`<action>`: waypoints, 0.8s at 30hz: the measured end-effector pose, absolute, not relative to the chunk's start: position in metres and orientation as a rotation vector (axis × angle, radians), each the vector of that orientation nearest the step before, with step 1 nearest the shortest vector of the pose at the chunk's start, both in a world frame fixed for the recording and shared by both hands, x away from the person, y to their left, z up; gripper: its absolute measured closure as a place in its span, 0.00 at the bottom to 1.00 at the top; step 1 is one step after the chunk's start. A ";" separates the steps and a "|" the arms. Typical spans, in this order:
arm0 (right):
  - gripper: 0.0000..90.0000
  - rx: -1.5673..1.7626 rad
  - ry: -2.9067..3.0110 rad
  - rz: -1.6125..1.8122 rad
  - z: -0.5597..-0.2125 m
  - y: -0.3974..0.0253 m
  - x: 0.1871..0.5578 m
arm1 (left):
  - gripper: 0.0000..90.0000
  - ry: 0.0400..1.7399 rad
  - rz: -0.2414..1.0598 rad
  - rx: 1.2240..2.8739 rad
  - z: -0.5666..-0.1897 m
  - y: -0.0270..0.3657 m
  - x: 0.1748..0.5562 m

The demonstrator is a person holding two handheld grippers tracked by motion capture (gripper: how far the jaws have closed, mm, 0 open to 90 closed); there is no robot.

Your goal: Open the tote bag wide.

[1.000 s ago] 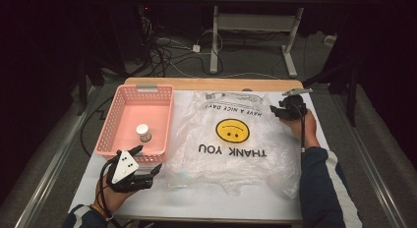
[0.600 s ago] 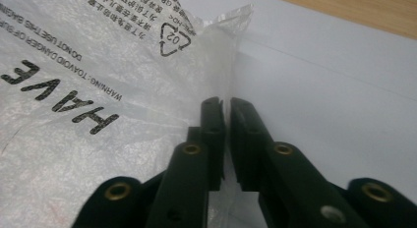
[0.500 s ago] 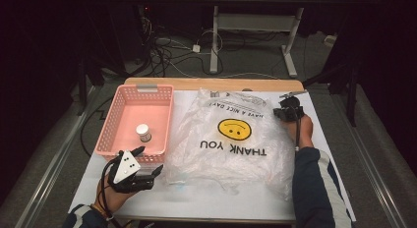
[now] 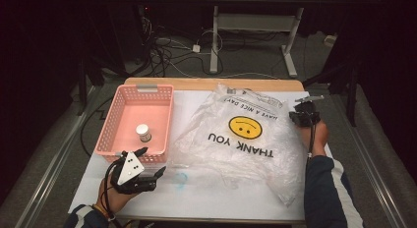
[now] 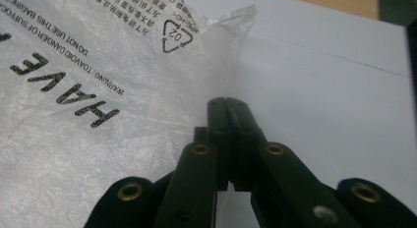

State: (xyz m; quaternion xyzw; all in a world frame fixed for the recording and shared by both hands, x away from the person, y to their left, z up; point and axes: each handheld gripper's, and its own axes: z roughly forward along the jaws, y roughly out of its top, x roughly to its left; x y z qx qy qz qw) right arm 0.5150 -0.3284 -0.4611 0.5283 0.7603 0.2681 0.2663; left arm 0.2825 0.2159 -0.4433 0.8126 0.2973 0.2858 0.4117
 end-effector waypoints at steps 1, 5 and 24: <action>1.00 1.427 2.051 0.729 -0.461 -0.331 0.513 | 0.19 0.748 0.722 2.046 -0.443 0.216 0.282; 1.00 1.409 2.039 0.727 -0.461 -0.337 0.502 | 0.19 0.751 0.722 2.046 -0.443 0.216 0.281; 0.98 1.404 2.001 0.749 -0.451 -0.354 0.465 | 0.19 0.747 0.722 2.080 -0.445 0.213 0.285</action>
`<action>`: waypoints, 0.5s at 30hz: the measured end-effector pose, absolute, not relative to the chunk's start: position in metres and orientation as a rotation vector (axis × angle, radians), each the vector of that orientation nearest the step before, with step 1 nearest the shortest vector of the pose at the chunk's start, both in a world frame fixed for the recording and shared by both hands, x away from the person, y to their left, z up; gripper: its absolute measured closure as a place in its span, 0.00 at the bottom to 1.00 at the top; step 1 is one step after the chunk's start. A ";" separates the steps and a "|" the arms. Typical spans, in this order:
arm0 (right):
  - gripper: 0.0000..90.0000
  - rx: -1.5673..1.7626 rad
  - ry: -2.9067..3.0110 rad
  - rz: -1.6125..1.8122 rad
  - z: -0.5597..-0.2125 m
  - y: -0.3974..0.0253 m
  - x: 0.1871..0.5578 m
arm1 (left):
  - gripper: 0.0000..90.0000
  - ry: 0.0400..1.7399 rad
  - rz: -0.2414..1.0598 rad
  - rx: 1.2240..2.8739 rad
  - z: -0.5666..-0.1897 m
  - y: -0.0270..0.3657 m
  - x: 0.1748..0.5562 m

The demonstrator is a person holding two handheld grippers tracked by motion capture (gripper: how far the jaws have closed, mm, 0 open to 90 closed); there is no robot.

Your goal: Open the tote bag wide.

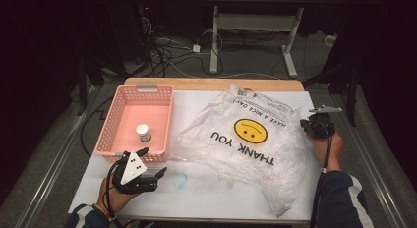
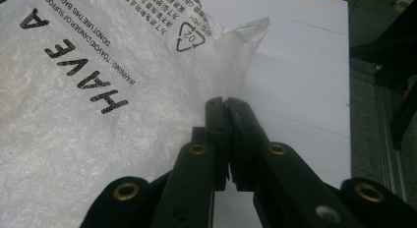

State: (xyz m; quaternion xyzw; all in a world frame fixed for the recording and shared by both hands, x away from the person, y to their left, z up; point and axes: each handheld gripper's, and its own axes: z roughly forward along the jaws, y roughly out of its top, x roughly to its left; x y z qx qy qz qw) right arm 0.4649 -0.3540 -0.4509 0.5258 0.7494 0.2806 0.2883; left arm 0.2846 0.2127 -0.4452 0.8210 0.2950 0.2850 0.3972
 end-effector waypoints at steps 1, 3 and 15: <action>0.96 1.397 2.001 0.747 -0.449 -0.355 0.463 | 0.19 0.747 0.722 2.080 -0.445 0.213 0.285; 0.95 1.392 2.001 0.757 -0.447 -0.355 0.461 | 0.19 0.750 0.723 2.080 -0.445 0.214 0.285; 0.75 1.020 2.137 1.134 -0.396 -0.296 0.403 | 0.19 0.735 0.729 2.087 -0.445 0.211 0.282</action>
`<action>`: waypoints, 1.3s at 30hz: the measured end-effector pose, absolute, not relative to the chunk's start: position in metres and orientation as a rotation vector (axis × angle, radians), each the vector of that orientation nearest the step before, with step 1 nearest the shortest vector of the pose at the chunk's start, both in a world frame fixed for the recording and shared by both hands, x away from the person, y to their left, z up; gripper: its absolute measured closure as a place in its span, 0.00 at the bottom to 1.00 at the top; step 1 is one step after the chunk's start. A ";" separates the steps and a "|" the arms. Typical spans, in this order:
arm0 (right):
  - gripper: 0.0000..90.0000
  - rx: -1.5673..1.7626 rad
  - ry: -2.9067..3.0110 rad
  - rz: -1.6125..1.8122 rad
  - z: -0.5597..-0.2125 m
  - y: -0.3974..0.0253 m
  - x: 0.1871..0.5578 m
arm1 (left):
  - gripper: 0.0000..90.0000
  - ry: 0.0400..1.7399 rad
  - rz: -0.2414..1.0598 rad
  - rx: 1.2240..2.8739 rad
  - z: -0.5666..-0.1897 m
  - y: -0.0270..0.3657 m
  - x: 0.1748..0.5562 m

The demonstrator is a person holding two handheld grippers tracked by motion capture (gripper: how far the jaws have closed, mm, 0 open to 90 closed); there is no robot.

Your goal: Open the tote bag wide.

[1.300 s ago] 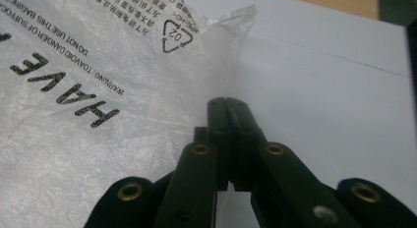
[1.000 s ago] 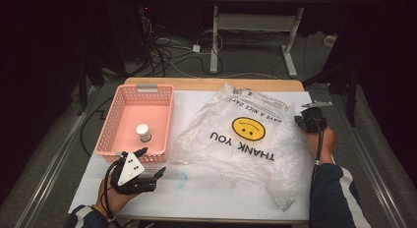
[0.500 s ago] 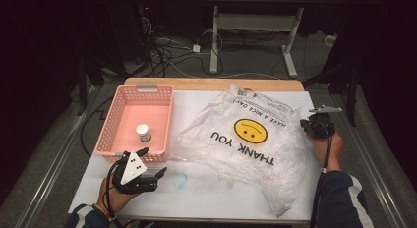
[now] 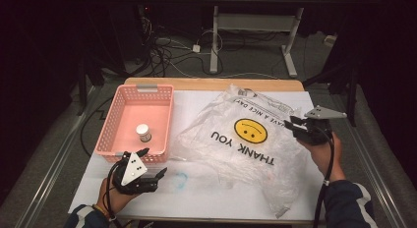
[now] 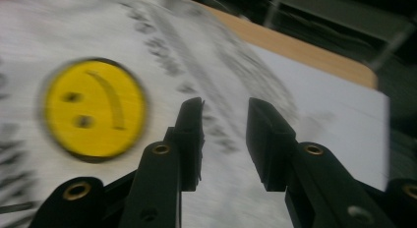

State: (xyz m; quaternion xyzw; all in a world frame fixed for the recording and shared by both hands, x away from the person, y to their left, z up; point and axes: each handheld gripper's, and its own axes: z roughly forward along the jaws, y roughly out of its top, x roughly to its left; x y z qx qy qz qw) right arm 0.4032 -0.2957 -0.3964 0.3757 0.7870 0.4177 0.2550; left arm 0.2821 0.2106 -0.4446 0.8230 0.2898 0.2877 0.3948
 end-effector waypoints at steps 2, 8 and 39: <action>0.74 0.928 2.198 1.170 -0.394 -0.277 0.391 | 0.19 0.728 0.736 2.097 -0.445 0.210 0.282; 0.70 0.728 2.384 1.220 -0.402 -0.229 0.364 | 0.19 0.718 0.739 2.108 -0.446 0.208 0.280; 1.00 0.667 2.617 0.965 -0.470 -0.161 0.362 | 0.19 0.694 0.749 2.123 -0.445 0.208 0.280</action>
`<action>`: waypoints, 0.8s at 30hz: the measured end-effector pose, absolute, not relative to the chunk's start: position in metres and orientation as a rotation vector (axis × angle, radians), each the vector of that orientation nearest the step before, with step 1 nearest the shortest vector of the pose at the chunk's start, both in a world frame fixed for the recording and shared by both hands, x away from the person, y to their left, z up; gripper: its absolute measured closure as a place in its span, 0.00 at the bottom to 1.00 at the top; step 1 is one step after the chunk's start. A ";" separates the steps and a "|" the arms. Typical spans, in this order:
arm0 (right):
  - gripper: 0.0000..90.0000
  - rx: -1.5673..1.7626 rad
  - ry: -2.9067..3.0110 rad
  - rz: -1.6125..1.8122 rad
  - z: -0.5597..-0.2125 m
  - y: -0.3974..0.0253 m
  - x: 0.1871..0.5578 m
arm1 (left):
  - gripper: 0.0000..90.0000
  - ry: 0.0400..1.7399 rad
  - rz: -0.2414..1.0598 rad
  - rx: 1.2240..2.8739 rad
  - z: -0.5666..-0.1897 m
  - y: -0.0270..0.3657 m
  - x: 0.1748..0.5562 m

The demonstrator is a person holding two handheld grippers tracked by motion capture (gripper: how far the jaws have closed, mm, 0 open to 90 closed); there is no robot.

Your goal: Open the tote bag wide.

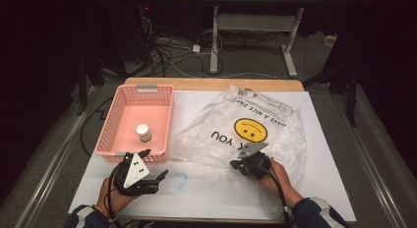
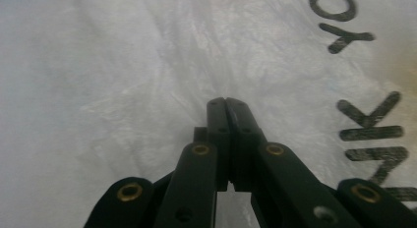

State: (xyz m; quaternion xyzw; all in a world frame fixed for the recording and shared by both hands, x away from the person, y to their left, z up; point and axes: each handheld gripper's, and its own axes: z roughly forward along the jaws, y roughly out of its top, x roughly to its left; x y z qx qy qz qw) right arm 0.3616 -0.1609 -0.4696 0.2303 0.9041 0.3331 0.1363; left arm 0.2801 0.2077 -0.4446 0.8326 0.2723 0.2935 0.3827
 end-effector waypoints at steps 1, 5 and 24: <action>1.00 0.667 2.617 0.965 -0.470 -0.161 0.362 | 0.19 0.696 0.748 2.122 -0.445 0.208 0.280; 1.00 0.713 2.518 1.017 -0.460 -0.168 0.362 | 0.19 0.700 0.747 2.119 -0.444 0.209 0.281; 1.00 0.680 2.284 1.120 -0.417 -0.181 0.359 | 0.19 0.739 0.759 2.082 -0.442 0.218 0.284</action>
